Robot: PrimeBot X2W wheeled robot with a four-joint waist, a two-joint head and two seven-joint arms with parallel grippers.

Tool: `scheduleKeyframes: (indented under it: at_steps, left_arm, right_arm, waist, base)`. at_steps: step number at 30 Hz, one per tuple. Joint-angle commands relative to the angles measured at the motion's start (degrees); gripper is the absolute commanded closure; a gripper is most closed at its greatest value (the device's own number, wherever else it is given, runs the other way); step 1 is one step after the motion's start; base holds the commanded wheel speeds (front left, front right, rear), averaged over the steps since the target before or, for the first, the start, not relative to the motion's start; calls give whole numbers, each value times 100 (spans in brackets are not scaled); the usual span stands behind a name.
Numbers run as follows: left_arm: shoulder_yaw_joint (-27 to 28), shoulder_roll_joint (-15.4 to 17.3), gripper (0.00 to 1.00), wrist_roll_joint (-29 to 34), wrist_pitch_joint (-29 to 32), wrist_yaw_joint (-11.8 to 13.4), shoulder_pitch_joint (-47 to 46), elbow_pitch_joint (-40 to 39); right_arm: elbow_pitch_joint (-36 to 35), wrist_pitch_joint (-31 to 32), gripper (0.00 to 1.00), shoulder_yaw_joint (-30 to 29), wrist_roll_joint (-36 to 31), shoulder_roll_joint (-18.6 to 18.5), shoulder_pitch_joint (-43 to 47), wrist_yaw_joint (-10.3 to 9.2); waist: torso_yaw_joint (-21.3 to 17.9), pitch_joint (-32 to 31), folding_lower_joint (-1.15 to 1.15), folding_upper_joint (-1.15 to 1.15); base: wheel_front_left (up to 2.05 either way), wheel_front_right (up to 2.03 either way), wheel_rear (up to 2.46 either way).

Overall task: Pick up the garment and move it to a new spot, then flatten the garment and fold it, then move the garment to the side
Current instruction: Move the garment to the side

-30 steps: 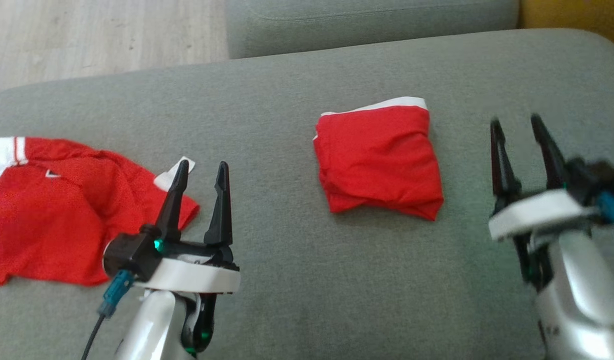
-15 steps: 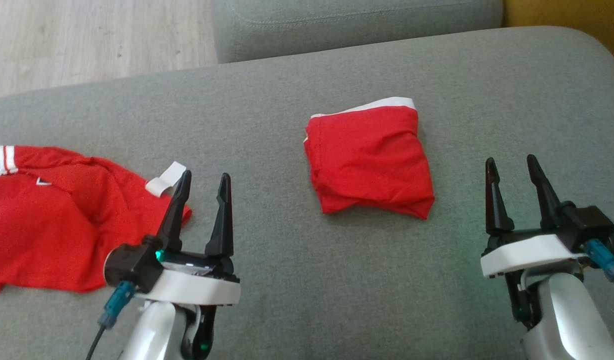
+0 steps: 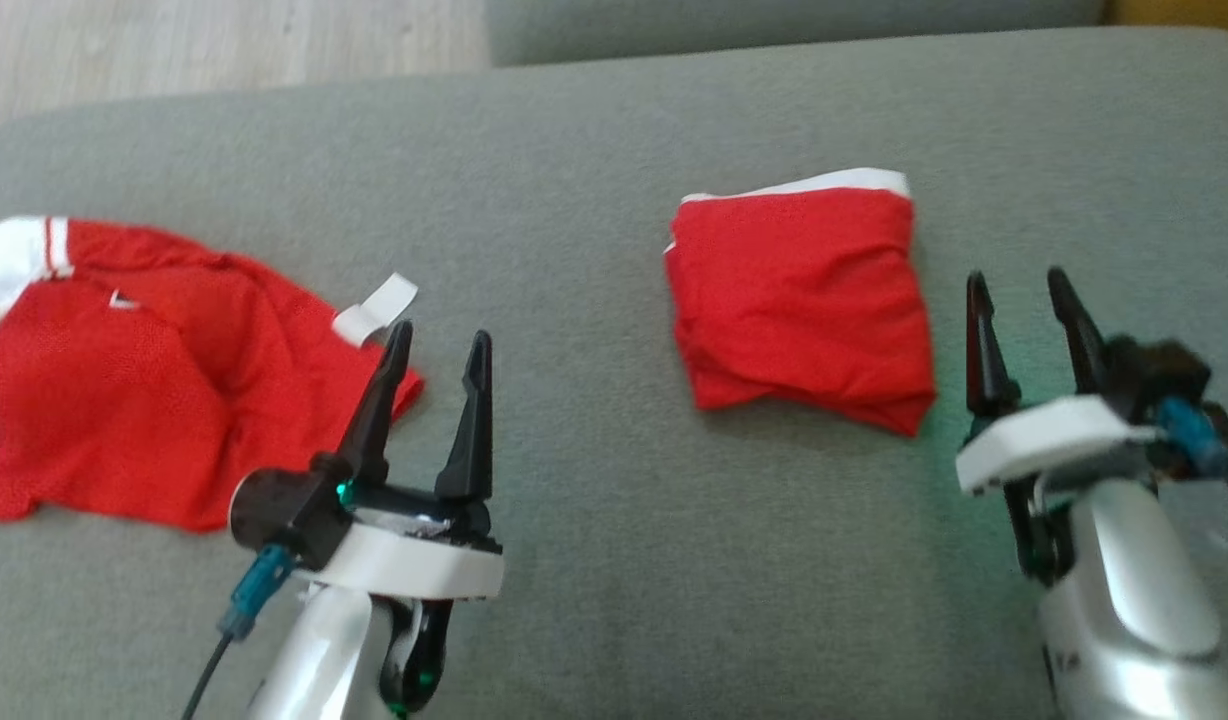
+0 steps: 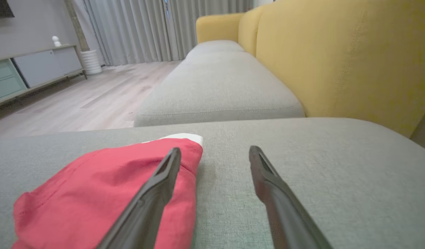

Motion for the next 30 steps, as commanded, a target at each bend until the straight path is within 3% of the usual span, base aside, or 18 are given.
scheduleKeyframes:
  at_steps: [1, 11, 18, 19, 20, 30]
  left_arm:
    - [104, 17, 0, -33, -45, -8, -327, -214]
    - [-112, 17, 0, -131, -45, 56, -542, -195]
    - [-191, 17, 0, -168, -45, 100, -618, -193]
    - [-189, 17, 0, -168, -45, 102, -625, -192]
    - [-187, 17, 0, -166, -45, 106, -630, -190]
    - [-209, 17, 0, -119, -45, 67, -695, -151]
  right_arm:
    - [55, 127, 0, 92, 91, -12, -400, 20]
    - [1318, 686, 0, 48, 685, -17, -1179, 20]
    - [2150, 630, 2, 76, 725, -24, -1540, 20]
    - [2226, 577, 76, 120, 683, -41, -1581, 20]
    - [2284, 501, 100, 172, 643, -54, -1621, 20]
    - [2556, -36, 100, 785, 277, -335, -1949, 20]
  waist:
    - [211, 204, 0, 0]
    - [633, 547, 0, 0]
    - [778, 674, 0, 0]
    - [777, 685, 0, 0]
    - [766, 694, 0, 0]
    - [291, 519, 0, 0]
  base:
    - [0, 0, 0]
    - [0, 0, 0]
    - [0, 0, 0]
    - [0, 0, 0]
    - [0, 0, 0]
    - [0, 0, 0]
